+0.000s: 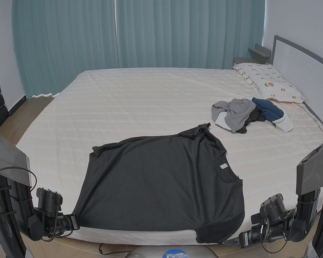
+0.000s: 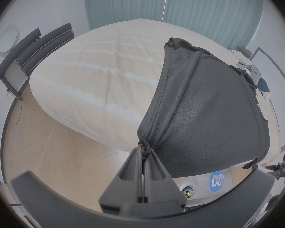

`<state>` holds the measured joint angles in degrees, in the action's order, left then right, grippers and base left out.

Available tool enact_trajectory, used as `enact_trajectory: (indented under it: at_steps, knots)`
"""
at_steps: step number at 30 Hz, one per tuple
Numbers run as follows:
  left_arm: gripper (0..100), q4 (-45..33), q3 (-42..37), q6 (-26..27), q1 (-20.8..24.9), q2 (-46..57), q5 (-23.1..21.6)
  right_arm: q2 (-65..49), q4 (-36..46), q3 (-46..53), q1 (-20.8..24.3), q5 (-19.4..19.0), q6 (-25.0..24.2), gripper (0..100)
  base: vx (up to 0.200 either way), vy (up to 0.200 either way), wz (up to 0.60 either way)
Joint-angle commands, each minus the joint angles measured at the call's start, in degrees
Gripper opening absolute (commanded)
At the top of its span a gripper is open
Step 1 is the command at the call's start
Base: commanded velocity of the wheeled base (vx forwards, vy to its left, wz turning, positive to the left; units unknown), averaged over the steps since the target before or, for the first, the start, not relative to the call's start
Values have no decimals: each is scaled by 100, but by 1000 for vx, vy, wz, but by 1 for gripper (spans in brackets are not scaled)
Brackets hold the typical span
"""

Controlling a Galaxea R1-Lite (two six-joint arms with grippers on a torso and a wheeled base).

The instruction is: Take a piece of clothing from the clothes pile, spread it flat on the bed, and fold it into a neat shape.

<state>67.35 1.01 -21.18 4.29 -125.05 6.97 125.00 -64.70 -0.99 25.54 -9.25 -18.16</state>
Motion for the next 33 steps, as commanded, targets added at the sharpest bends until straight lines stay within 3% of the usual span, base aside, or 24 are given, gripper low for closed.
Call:
enact_trajectory:
  at_steps: [1, 5, 8, 9, 19, 23, 25, 26, 28, 33]
  knots:
    - [0, 15, -92, -9, 10, -46, -3, -160, -175, 55, -225, 2, -38, 100, 0, 0, 0]
    - [0, 41, -92, -27, 10, -46, -12, -363, -333, -191, -550, -24, -91, 100, 0, 0, 0]
    - [0, 41, -92, -36, 10, -37, -12, -565, -316, -596, -761, -59, -460, 100, 0, 0, 0]
    - [100, 41, -92, -36, 10, -37, -12, -609, -316, -719, -787, -68, -609, 100, 0, 0, 0]
    - [100, 41, -92, -62, 10, 51, 6, -530, -324, -1483, -1156, -428, -1857, 100, 0, 0, 0]
    - [100, 472, -40, -124, -34, 86, -47, -415, -342, -1606, -1438, -876, -2481, 100, 0, 0, 0]
    - [100, 516, -31, -132, -34, 86, -47, -406, -342, -1615, -1464, -920, -2517, 100, 0, 0, 0]
    - [100, 867, -31, -291, -42, 42, -82, -380, -342, -1668, -1701, -1369, -2851, 100, 0, 0, 0]
    - [100, 1078, -22, -458, -34, 33, -117, -389, -342, -1703, -1860, -1624, -3053, 100, 0, 0, 0]
    - [100, 1254, 136, -818, -34, 7, -135, -345, -360, -1703, -1930, -1685, -3246, 100, 80, 0, 0]
